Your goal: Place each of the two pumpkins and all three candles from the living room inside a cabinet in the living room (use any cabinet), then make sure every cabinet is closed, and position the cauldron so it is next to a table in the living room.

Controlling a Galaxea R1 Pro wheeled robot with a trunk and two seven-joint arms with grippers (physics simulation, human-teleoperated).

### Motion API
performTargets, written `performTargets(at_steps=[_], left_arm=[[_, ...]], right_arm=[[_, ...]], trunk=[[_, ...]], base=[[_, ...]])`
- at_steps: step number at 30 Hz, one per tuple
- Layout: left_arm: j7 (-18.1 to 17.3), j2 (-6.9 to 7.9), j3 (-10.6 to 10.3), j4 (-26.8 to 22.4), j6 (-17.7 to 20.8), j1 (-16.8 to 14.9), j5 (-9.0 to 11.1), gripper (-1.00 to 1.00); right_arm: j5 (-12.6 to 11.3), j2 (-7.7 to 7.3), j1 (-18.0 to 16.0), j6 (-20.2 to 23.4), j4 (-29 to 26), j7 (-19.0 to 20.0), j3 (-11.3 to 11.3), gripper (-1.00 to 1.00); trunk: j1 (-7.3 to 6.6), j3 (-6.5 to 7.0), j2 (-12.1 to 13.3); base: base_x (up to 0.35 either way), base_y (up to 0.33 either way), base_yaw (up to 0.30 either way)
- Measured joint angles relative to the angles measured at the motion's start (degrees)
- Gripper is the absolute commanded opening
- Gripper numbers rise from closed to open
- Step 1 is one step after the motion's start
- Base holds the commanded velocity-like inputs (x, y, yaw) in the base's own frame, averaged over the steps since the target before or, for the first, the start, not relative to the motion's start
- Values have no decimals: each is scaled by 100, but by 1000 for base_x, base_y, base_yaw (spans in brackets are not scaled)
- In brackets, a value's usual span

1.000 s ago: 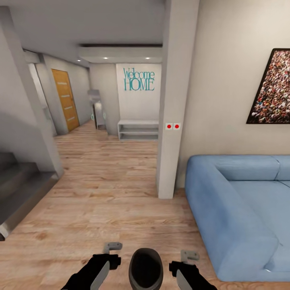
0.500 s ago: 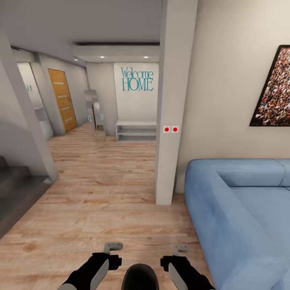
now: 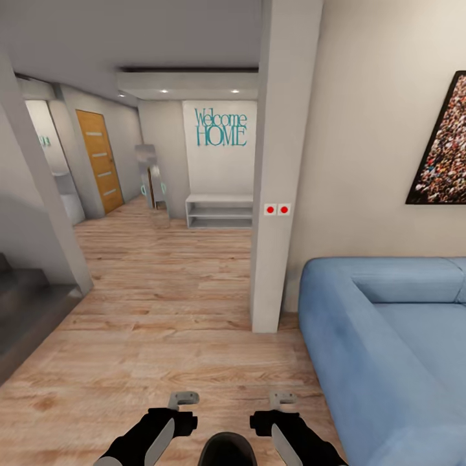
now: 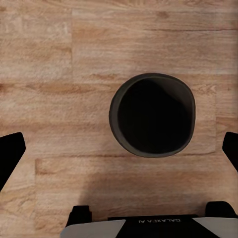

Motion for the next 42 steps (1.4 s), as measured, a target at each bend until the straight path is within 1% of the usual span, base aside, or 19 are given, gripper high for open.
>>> performTargets(at_steps=[10, 17, 23, 42], left_arm=[[-3, 0, 11, 9, 84, 0, -2, 100], [-3, 0, 10, 9, 85, 0, -6, 100], [-1, -25, -43, 253, 70, -3, -8, 100], [13, -31, 11, 270, 70, -9, 34, 100]], right_arm=[[-2, 2, 0, 0, -2, 10, -10, 100], [-7, -4, 0, -15, -4, 13, -13, 100], [-16, -5, 0, 4, -20, 85, -10, 100], [-9, -7, 0, 69, -12, 95, -44, 100]], trunk=[[1, 0, 0], [154, -126, -280], [286, -234, -521], [704, -576, -1285]], base=[[5, 4, 0], [0, 0, 0], [0, 0, 0], [0, 0, 0]])
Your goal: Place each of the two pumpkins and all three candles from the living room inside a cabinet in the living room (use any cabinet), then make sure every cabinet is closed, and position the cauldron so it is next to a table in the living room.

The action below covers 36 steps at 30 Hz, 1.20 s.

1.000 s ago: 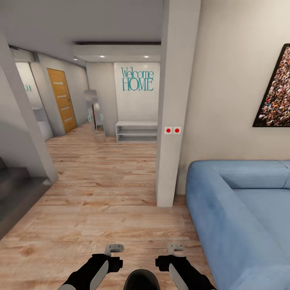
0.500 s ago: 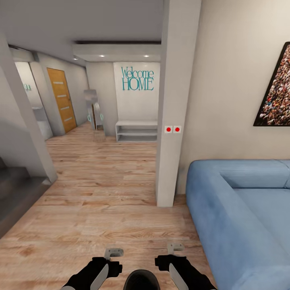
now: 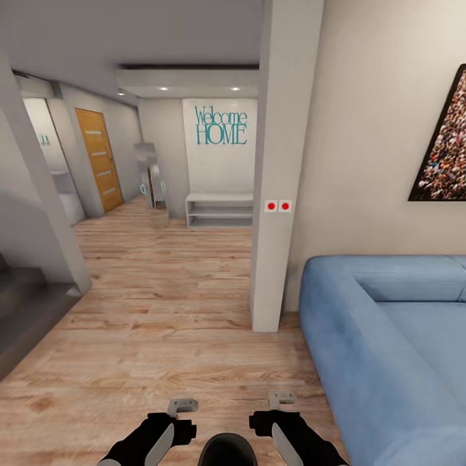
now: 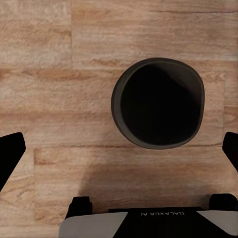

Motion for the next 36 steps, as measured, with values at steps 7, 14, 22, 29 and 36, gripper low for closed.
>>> performTargets(at_steps=[7, 14, 22, 29, 36], left_arm=[[-4, -10, -3, 27, 1, -3, -15, 100], [-4, -12, -7, 108, -55, -8, -16, 100], [-4, -16, -8, 176, -89, -10, -16, 100], [-4, -21, -15, 188, -99, -10, -20, 100], [-4, -21, -22, 188, -113, -10, -19, 100]], right_arm=[[9, 8, -8, 10, 1, -12, -2, 100], [10, 1, -9, 11, -7, -14, -9, 100], [16, 0, -9, 11, -24, -24, -10, 100], [18, -2, -9, 10, -37, -47, -10, 100], [20, 0, -9, 9, -35, -42, -10, 100]], trunk=[[154, -126, -281], [308, -252, -562], [484, -396, -884], [637, -522, -1165], [791, -648, -1446]], base=[[0, 0, 0], [0, 0, 0], [0, 0, 0], [0, 0, 0], [0, 0, 0]])
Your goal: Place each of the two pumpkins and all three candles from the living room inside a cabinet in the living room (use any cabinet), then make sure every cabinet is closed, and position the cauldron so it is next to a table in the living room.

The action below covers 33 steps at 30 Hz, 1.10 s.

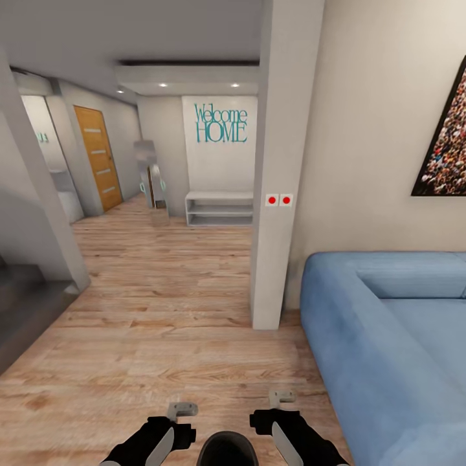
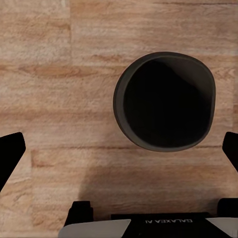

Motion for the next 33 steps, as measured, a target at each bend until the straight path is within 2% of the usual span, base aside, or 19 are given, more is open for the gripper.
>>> performTargets(at_steps=[33], left_arm=[[0, 0, -12, 0, -1, 0, 0, 100]], right_arm=[[-2, -9, 0, -6, 16, 36, 0, 100]], trunk=[[725, -593, -1325]], base=[[0, 0, 0]])
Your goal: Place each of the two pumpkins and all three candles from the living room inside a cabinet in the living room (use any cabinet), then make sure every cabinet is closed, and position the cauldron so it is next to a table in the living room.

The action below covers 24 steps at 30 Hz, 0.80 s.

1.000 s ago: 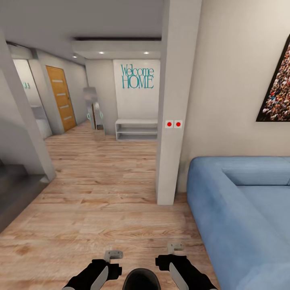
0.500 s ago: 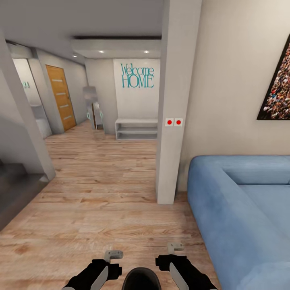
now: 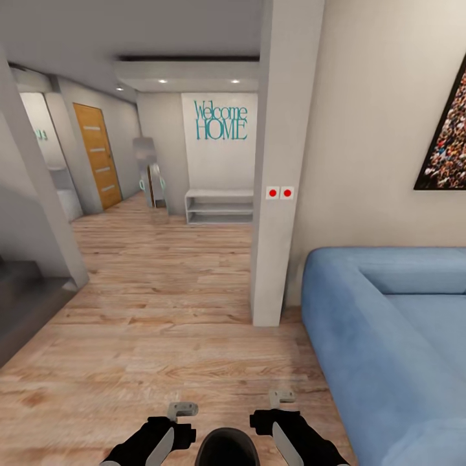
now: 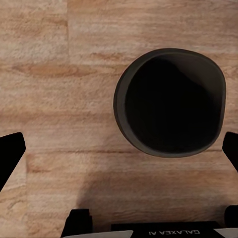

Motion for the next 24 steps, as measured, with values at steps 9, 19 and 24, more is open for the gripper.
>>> performTargets(at_steps=[9, 19, 24], left_arm=[[0, 0, -8, 0, 0, 0, 0, 100], [0, 0, -15, 0, 0, 0, 0, 100], [0, 0, -17, 0, 0, 0, 0, 100]], right_arm=[[-3, 0, 0, 0, 1, 2, 11, 100], [-5, 0, 0, -60, -13, 3, 37, 100], [-4, 0, 2, -74, -15, 3, 38, 100]], trunk=[[198, -162, -361], [418, -341, -762], [527, -431, -963]], base=[[0, 0, 0], [0, 0, 0], [0, 0, 0]])
